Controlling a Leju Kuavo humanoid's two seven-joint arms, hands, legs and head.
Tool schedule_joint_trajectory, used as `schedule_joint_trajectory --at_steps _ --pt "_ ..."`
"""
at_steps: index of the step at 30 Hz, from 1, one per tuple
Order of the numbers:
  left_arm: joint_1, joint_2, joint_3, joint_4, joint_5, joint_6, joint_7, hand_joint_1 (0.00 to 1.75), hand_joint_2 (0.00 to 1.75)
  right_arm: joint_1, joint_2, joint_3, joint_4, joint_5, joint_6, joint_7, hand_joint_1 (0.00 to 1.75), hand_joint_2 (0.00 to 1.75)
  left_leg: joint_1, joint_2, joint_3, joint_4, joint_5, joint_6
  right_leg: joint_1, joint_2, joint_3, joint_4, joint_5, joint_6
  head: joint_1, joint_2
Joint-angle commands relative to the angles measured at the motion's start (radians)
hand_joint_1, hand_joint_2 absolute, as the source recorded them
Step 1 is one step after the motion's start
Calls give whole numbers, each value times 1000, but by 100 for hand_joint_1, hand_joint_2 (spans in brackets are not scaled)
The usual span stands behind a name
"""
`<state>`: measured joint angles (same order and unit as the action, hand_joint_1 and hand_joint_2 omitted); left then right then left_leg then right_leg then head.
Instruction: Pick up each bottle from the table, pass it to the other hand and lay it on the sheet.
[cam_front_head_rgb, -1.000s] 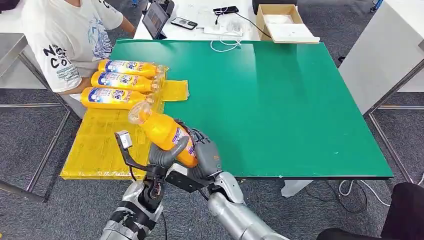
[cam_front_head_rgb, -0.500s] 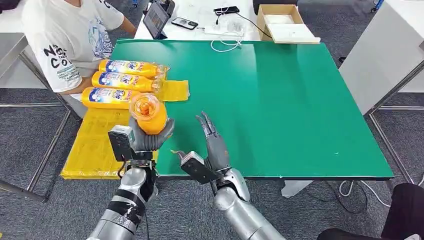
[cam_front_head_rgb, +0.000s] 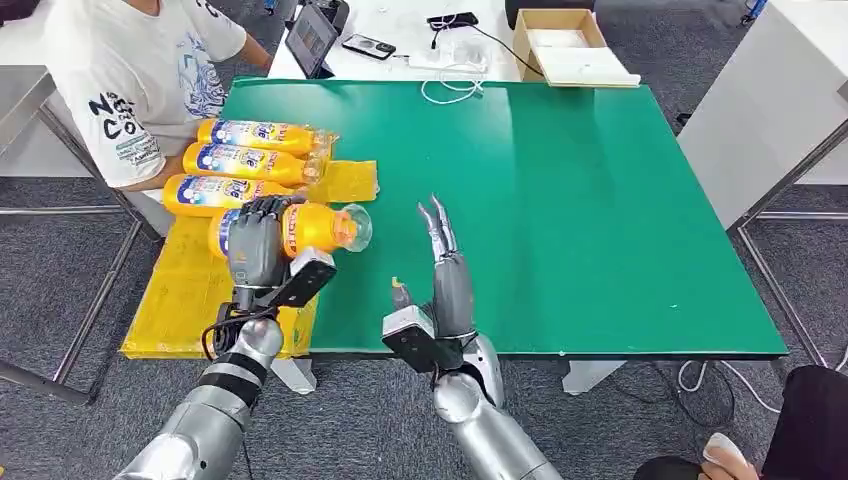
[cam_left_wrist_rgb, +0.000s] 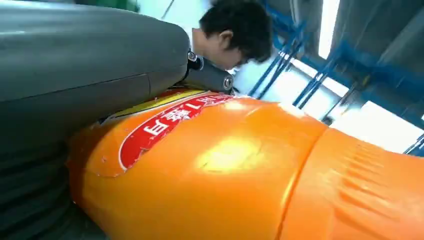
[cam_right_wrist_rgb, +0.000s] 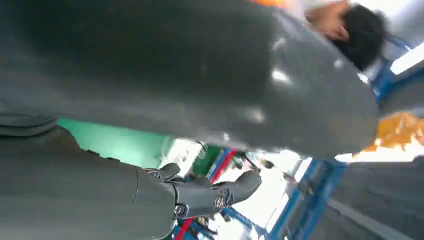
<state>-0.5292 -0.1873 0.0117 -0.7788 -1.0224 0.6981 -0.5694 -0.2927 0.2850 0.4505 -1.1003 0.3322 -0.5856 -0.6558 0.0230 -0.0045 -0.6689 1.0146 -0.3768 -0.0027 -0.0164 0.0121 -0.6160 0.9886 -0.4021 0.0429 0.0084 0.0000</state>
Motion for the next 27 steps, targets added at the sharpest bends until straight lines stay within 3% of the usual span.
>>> schedule_joint_trajectory --at_steps 1,5,8,19,27 --pt "-98 56 112 246 -214 0 132 175 175 14 -37 28 -116 -31 -30 -26 0 0 0 1 5 -1 -2 1 0 -1 4 0 -2 -2 0 0" --pt "-160 100 79 407 -325 0 225 175 175 21 -43 47 -164 -54 -44 -32 0 0 0 -1 5 0 -2 1 0 -2 5 0 -3 -2 0 0" --pt "-178 107 81 458 -319 -15 229 175 175 18 -43 54 -159 -57 -40 -28 0 0 0 1 4 0 -2 1 1 0 4 0 -2 -2 0 0" --pt "-183 95 106 492 -275 -61 232 175 175 10 -38 64 -117 -65 -24 -17 0 0 0 0 3 0 -1 1 1 -1 3 0 -1 -1 0 0" --pt "-188 119 52 512 -336 -122 304 175 175 -3 -34 74 -69 -71 3 -10 0 0 0 1 6 0 -2 1 1 0 6 0 -2 -2 0 0"
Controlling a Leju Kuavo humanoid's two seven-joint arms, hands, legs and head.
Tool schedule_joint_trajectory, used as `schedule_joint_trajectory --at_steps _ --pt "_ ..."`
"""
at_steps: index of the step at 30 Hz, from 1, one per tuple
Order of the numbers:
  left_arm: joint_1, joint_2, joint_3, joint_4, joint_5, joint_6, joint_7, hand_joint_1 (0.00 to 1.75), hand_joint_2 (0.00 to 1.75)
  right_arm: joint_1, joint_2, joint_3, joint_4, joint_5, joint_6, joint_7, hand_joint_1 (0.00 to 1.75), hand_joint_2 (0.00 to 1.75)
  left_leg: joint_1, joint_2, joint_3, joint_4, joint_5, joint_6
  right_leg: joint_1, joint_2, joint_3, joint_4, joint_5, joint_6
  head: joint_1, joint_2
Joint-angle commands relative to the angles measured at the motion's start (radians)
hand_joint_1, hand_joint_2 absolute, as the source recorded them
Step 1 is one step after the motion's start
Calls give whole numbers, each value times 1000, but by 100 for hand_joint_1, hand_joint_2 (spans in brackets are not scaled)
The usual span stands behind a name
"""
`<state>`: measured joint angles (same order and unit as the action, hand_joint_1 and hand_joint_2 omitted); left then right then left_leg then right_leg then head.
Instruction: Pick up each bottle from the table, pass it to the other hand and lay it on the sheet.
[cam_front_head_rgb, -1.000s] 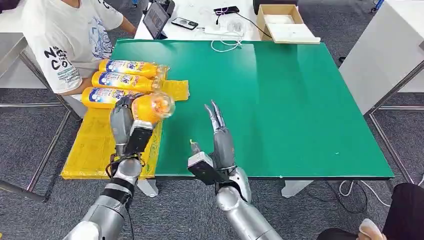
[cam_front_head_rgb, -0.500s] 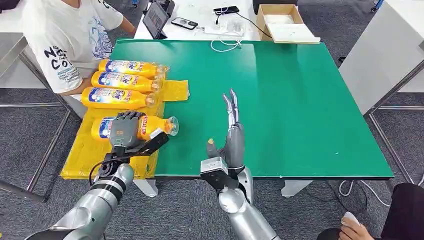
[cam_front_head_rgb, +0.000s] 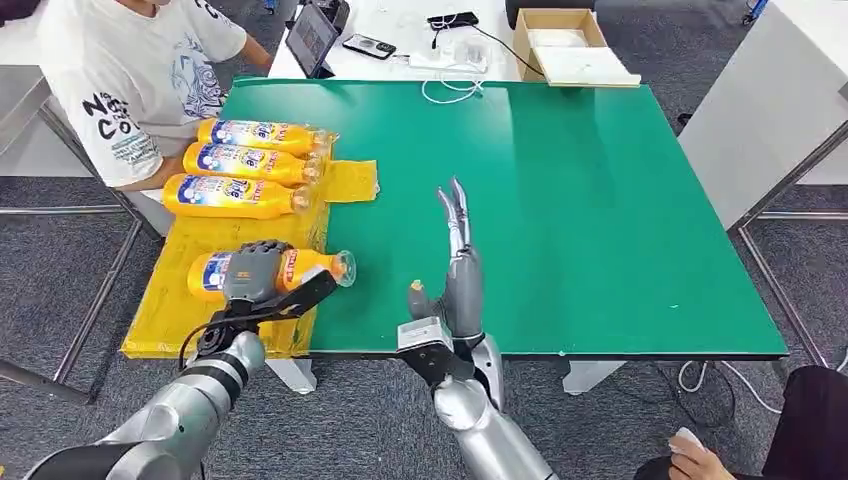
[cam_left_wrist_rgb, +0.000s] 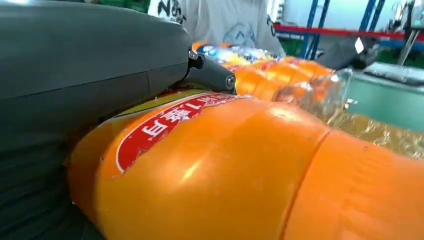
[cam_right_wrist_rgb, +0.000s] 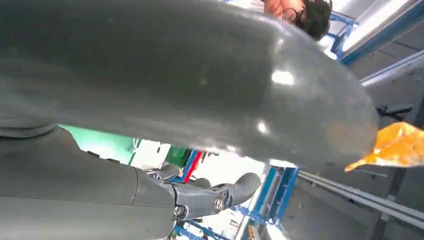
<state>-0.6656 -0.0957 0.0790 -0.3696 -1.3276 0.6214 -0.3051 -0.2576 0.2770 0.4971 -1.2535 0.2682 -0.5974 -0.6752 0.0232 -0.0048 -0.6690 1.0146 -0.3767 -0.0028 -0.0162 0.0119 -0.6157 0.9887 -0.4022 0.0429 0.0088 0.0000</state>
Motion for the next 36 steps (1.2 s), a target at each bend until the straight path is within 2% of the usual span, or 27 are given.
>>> schedule_joint_trajectory --at_steps 1,4,5,6,7,8,11,12,15,16,22,29,32,33,34,36 --pt "-52 27 -15 103 -31 -45 40 175 175 -38 -26 27 84 -7 15 9 0 0 0 1 5 -1 -2 1 0 0 4 -1 -1 -1 0 0" --pt "-52 31 -29 102 -49 -44 55 175 175 -41 -26 29 87 -6 19 11 0 0 0 2 7 0 -3 2 0 0 7 0 -2 -2 0 0" --pt "-53 28 -16 107 -33 -67 58 148 175 -42 -25 31 92 -6 25 15 0 0 0 1 5 0 -2 1 0 0 5 -1 -1 -2 0 0" --pt "-53 27 -7 107 -22 -76 53 73 175 -42 -25 33 96 -5 28 17 0 0 0 2 7 0 -3 1 0 0 6 0 -2 -2 0 0" --pt "-51 29 -6 107 -18 -92 49 7 175 -43 -24 35 106 -4 33 19 0 0 0 1 4 0 -1 1 0 0 4 -1 -1 -1 0 0" --pt "-51 27 1 110 -8 -110 49 0 175 -44 -23 36 111 -4 36 19 0 0 0 1 6 0 -2 1 0 0 6 -1 -2 -2 0 0" --pt "-50 15 35 106 42 -165 14 0 175 -47 -23 30 120 -4 44 23 0 0 0 2 7 -1 -2 1 0 0 6 -1 -2 -2 -1 0" --pt "-51 12 33 108 42 -177 11 0 0 -48 -24 27 123 -5 46 25 0 0 0 1 5 -1 -1 1 0 0 4 -1 -1 -1 0 0" --pt "-56 6 34 107 53 -238 0 0 0 -53 -22 18 135 -8 57 29 0 0 -1 1 9 -1 -3 2 0 -1 9 -1 -3 -2 -1 0" --pt "-60 2 45 108 73 -285 -10 0 0 -57 -20 13 143 -11 66 32 0 0 0 0 6 0 -2 1 0 -1 6 -1 -2 -1 0 0" --pt "-60 -6 71 103 123 -379 -49 0 0 -63 -20 -1 159 -17 86 37 0 0 -1 -1 9 -1 -1 2 0 -2 10 -1 -2 -2 -1 0" --pt "-73 -38 154 87 282 -538 -122 0 0 -62 -18 -39 176 -13 93 30 0 0 -1 -4 12 -1 0 2 0 -4 13 -1 -2 -2 0 0" --pt "-78 -61 229 62 424 -623 -186 0 0 -58 -15 -50 195 -6 98 27 0 0 -1 -3 12 -2 1 2 0 -2 13 -2 -1 -2 0 0" --pt "-74 -79 267 34 492 -603 -240 0 0 -55 -12 -55 199 -4 98 26 0 0 -1 -2 13 -1 0 2 0 -2 13 -2 -1 -2 0 0" --pt "-76 -81 265 33 493 -603 -240 0 0 -53 -11 -55 199 -3 97 25 0 0 -1 -3 11 -1 1 1 0 -2 12 -1 -1 -1 0 0" --pt "-56 -114 309 -28 600 -490 -354 0 0 -42 -7 -56 193 3 94 22 0 0 -1 -4 12 -1 0 2 0 -3 13 -2 -1 -2 0 0"
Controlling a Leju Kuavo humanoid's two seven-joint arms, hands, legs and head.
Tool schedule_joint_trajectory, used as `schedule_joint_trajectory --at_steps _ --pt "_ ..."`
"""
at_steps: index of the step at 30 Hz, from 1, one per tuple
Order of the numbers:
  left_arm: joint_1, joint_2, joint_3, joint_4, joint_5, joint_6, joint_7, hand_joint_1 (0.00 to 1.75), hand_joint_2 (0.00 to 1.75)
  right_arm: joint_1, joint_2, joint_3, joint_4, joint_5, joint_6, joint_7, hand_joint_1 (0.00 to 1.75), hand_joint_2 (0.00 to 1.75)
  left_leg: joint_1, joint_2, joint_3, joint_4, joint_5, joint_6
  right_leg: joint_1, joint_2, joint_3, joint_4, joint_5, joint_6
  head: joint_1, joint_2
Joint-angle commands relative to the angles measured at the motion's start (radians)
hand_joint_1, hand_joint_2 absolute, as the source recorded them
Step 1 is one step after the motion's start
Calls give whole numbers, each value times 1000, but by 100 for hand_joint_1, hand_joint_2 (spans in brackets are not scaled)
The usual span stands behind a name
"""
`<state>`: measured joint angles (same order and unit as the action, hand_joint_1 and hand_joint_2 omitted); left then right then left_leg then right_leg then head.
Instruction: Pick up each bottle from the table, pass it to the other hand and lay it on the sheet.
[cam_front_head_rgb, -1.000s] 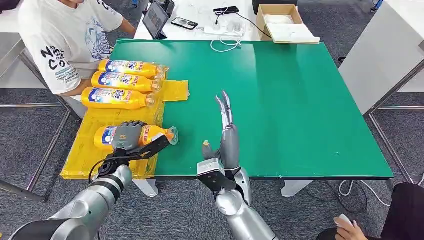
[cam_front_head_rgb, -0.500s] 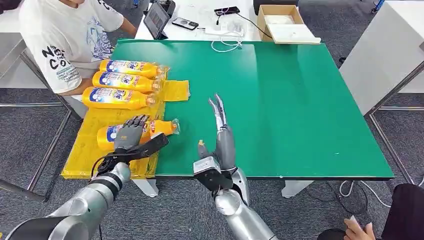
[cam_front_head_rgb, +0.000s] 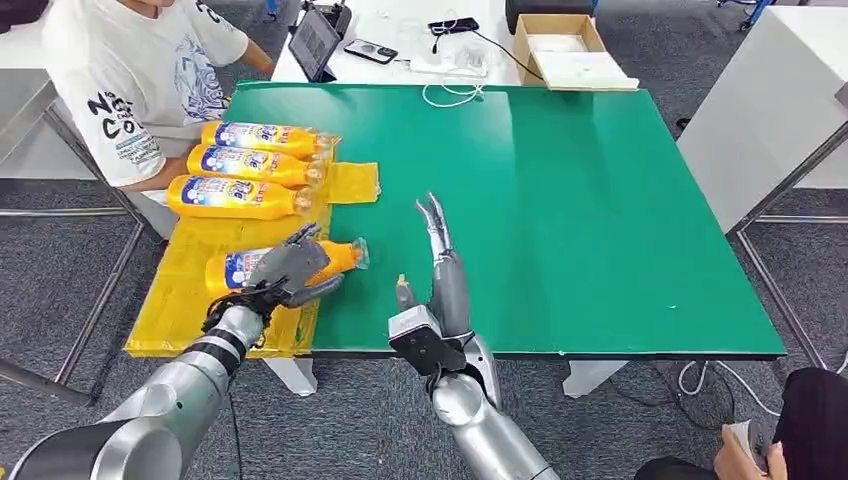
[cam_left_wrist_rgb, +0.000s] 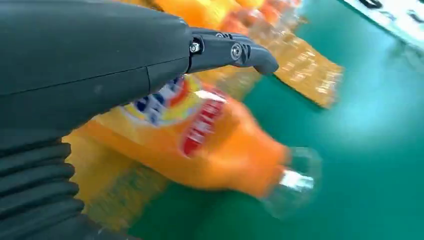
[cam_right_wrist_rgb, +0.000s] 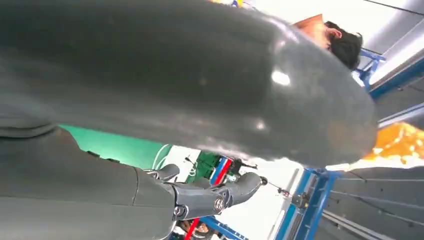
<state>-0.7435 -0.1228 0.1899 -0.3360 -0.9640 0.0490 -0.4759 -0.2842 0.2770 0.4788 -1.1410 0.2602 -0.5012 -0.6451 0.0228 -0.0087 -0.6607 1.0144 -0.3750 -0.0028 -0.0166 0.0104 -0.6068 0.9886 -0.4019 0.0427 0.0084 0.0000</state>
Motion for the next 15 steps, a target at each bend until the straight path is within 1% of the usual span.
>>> schedule_joint_trajectory --at_steps 1,2,3,4,5,6,7,9,12,14,15 --pt "79 -117 138 -225 380 212 -222 0 0 -9 -2 -36 79 19 -4 -5 0 0 0 -1 2 -1 -1 1 0 -2 3 -1 -1 -1 0 0" --pt "79 -117 138 -225 380 212 -222 0 175 -9 -2 -36 79 19 -4 -5 0 0 0 -1 1 -1 -1 1 0 -2 1 -1 -1 -1 0 0" --pt "181 -104 -37 -468 572 400 -222 0 175 -8 8 -24 91 18 10 -1 0 0 -1 0 2 -1 -2 2 0 -2 3 -1 -2 -2 0 0" --pt "222 -75 -131 -556 656 494 -222 0 175 -11 16 -15 109 23 3 -1 0 0 0 1 0 0 -1 1 1 -1 0 -1 -1 -1 0 0" --pt "243 -67 -158 -617 704 534 -222 0 175 -13 19 -10 120 23 4 -1 0 0 0 4 1 0 -2 1 0 2 -1 -1 0 -1 0 0" --pt "265 -46 -214 -664 747 595 -222 0 175 -16 21 -4 134 24 3 -3 0 0 -1 7 2 -1 -3 1 0 3 1 -1 -1 -2 0 0" --pt "290 -36 -249 -732 801 638 -222 0 175 -18 22 2 151 24 -3 -7 0 0 0 5 0 0 -2 1 1 2 -1 -1 -1 -1 0 0" --pt "334 -62 -239 -838 804 649 -222 0 175 -7 19 3 157 29 -26 -24 0 0 0 8 2 -1 -4 0 1 4 0 0 -2 -2 0 0" --pt "334 -62 -239 -838 804 649 -222 0 175 -7 19 3 157 29 -26 -24 0 0 1 1 -2 0 -2 0 2 -2 -2 0 -3 -2 0 0" --pt "334 -62 -239 -838 804 649 -222 0 175 -7 19 3 157 29 -26 -24 0 0 2 0 -4 0 -2 0 2 -2 -3 0 -3 -2 0 0" --pt "334 -62 -239 -838 804 649 -222 0 175 -7 19 3 157 29 -26 -24 0 0 1 1 -3 0 -3 0 2 -1 -2 0 -4 -2 0 0"
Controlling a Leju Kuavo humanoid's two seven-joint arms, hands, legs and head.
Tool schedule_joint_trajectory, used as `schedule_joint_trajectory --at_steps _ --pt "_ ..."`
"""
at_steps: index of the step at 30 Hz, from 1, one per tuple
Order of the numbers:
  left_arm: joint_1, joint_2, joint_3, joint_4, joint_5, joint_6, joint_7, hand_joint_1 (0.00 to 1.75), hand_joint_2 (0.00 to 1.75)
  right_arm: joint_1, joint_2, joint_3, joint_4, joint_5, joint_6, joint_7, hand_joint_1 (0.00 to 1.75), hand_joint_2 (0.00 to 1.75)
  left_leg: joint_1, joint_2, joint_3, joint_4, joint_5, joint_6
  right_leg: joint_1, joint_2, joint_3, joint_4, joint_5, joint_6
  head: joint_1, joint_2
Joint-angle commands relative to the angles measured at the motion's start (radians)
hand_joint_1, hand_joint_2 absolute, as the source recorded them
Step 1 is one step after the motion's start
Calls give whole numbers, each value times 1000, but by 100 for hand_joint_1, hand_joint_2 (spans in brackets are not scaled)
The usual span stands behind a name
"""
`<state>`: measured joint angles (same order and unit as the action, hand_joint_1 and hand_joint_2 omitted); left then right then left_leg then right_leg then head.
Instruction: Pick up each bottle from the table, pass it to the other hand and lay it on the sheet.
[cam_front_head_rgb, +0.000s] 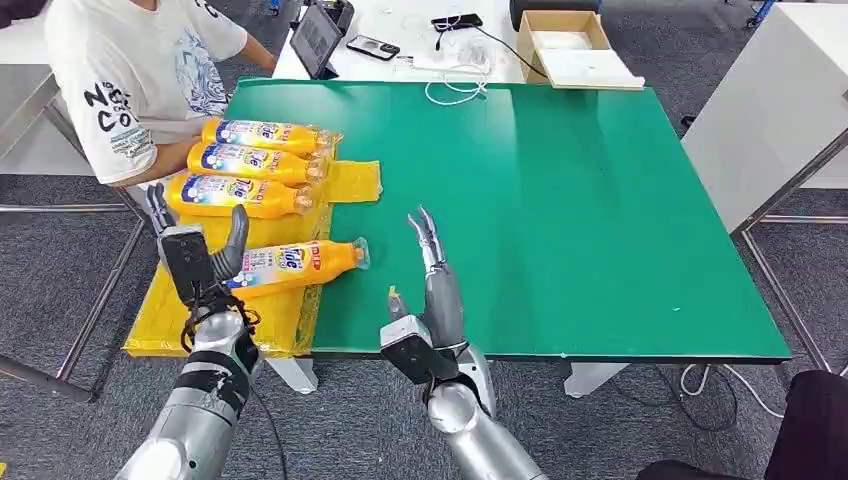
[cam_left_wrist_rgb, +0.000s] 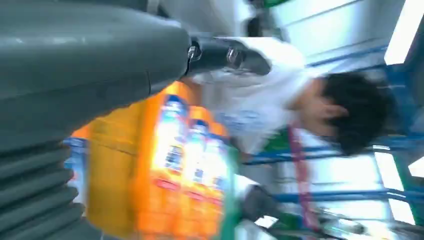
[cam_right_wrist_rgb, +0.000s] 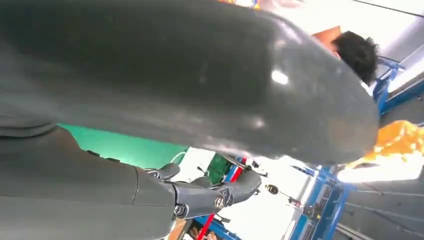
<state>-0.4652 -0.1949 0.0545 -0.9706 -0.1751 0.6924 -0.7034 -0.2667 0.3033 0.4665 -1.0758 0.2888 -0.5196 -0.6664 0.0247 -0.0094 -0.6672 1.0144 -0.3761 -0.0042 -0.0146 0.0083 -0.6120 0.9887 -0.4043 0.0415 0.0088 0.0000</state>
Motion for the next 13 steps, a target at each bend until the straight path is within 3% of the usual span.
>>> schedule_joint_trajectory --at_steps 1,8,10,11,13 --pt "56 11 -104 -204 15 6 5 0 175 -25 -8 15 92 0 -8 -3 0 0 0 3 2 0 -1 1 0 1 2 -1 0 -1 0 0" --pt "56 11 -104 -204 15 6 5 0 175 -25 -8 15 92 0 -8 -3 0 0 -1 1 4 0 -2 1 0 -1 4 -1 -1 -2 0 0" --pt "101 -9 -132 -294 71 4 5 0 175 13 -17 -4 41 -14 -38 -32 0 0 -1 2 4 -1 -2 1 0 0 3 -1 -1 -1 0 0" --pt "128 -21 -143 -334 96 -2 5 0 175 40 -22 -14 -1 -24 -62 -32 0 175 -1 1 6 -1 -3 2 0 -1 5 -1 -2 -2 0 0" --pt "214 -52 -190 -436 110 -44 5 0 175 126 -51 -34 -141 -44 -124 -32 0 175 -1 0 5 -1 -3 2 0 -3 5 -1 -2 -1 0 0"
